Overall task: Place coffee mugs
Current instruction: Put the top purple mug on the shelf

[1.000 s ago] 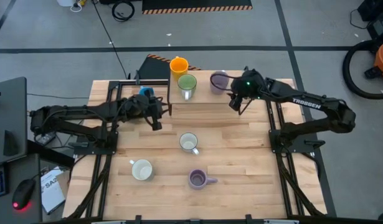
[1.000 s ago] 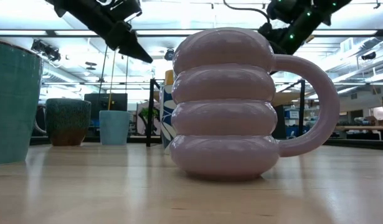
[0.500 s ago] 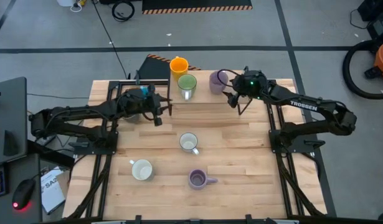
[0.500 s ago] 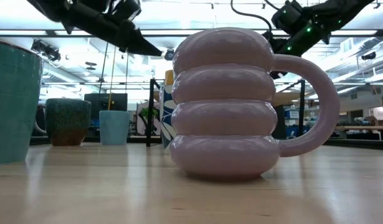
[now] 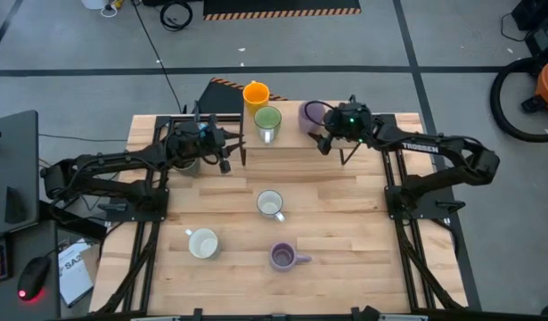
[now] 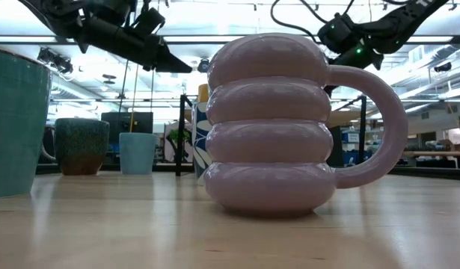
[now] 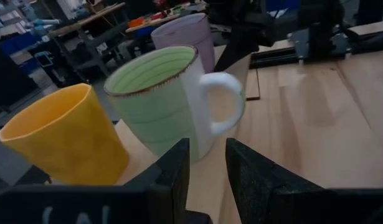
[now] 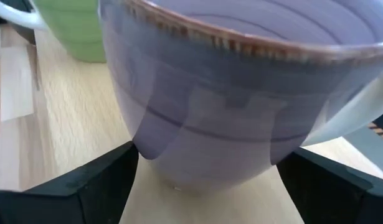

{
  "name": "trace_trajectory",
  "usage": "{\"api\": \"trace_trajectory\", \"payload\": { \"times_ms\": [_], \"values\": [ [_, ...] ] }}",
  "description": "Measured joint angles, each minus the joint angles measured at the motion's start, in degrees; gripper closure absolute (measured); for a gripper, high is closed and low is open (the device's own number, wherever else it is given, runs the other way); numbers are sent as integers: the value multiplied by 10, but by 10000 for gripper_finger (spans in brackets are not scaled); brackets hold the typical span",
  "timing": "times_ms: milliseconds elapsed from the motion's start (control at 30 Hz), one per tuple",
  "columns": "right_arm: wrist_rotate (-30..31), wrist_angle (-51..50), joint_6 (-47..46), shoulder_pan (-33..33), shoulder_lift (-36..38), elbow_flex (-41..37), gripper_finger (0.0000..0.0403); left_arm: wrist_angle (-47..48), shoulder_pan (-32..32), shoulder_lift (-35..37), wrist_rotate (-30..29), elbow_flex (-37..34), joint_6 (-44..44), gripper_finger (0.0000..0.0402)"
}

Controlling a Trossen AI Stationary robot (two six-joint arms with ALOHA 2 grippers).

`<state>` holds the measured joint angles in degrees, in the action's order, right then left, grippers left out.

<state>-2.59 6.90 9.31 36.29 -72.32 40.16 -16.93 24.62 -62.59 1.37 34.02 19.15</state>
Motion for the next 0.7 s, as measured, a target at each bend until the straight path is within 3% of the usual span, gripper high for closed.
{"api": "trace_trajectory", "payload": {
  "times_ms": [167, 400, 700],
  "values": [
    [-11, 25, 12, 1, -14, 0, 27, 0, 0, 0, 0, 0, 2, 292],
    [-72, 65, 22, 9, -36, 0, 27, 0, 0, 0, 0, 0, 1, 292],
    [-89, 115, 28, 12, -64, 0, 27, 1, 0, 0, 0, 0, 0, 292]
  ]
}}
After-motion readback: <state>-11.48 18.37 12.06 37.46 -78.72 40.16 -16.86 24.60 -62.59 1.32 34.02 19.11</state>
